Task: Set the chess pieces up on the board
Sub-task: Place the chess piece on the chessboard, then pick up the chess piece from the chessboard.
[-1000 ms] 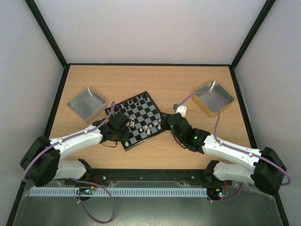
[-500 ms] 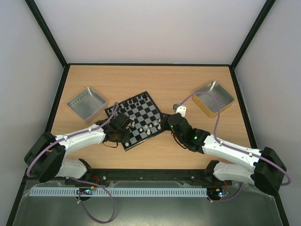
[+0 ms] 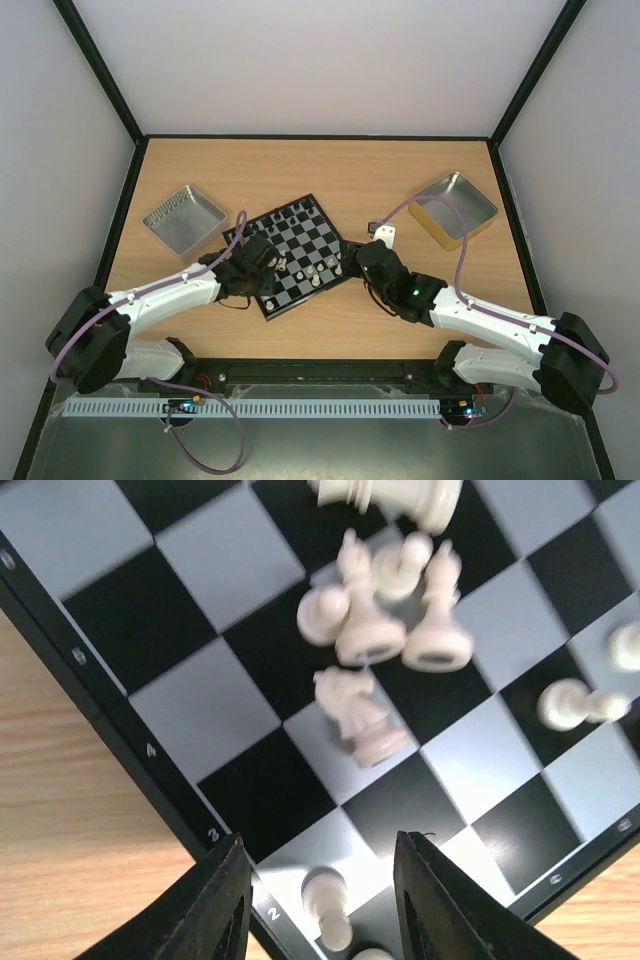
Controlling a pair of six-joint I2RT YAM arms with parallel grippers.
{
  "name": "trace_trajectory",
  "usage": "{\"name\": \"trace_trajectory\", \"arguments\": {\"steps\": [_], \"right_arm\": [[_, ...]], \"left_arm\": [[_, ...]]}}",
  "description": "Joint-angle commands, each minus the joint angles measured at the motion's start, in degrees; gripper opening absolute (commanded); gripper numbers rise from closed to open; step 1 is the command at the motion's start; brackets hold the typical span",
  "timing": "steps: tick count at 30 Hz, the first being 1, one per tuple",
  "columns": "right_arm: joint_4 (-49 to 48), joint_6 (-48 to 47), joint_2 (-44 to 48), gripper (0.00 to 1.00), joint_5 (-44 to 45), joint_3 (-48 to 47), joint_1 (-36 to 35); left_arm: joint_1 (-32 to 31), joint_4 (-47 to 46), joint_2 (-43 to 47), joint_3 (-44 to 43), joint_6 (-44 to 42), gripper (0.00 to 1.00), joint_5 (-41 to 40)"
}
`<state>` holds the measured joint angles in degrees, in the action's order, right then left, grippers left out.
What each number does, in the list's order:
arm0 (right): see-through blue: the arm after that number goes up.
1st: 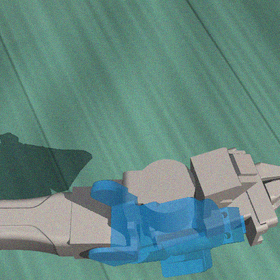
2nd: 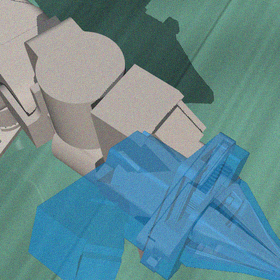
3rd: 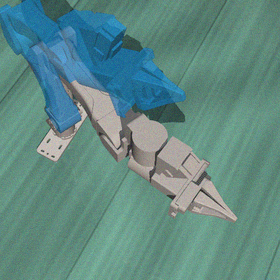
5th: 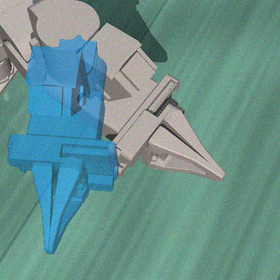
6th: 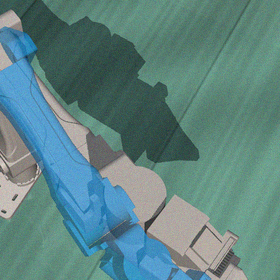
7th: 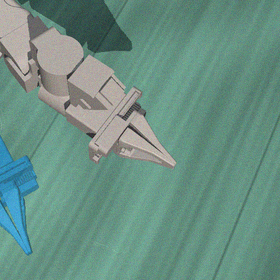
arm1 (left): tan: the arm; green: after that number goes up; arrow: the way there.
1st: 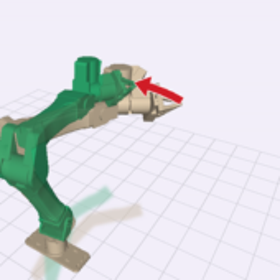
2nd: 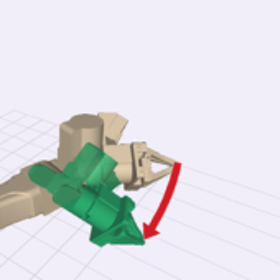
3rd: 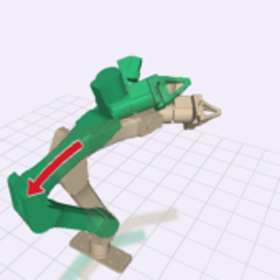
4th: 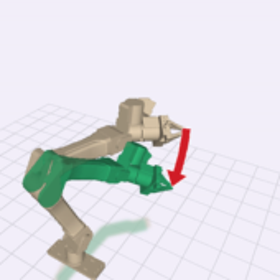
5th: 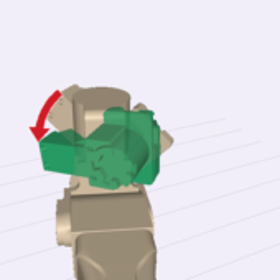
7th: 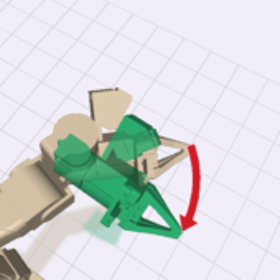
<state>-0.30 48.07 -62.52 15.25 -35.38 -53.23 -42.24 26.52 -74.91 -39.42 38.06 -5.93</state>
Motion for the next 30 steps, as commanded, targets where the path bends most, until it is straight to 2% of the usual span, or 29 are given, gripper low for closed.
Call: {"name": "trace_trajectory", "arguments": {"steps": [1, 6, 16, 21, 30], "right_arm": [[-0.76, 0.23, 0.12, 0.39, 0.79, -0.36, 0.23], [-0.58, 0.16, 0.03, 0.39, 0.92, -0.25, 0.19], [0.03, -0.17, 0.8, 0.39, 2.26, -0.06, 0.22], [0.14, -0.09, 0.83, 0.39, 2.05, 0.23, 0.22], [0.3, 0.1, 1.28, 0.39, 2.24, 0.39, 0.22]], "left_arm": [[1.79, -1.19, 2.15, -2.96, 1.03, 0.41, -3.36], [4.29, -4.2, 0.47, -4.35, 0.59, 0.33, -3.49], [5.74, -7.51, -7.52, -6.95, -1.7, 0.3, -2.02], [6.03, -7.72, -9.41, -8.13, -1.84, 0.19, -3.5], [6.24, -8.77, -11.13, -8.58, -2.71, 0.23, -3.02]]}}
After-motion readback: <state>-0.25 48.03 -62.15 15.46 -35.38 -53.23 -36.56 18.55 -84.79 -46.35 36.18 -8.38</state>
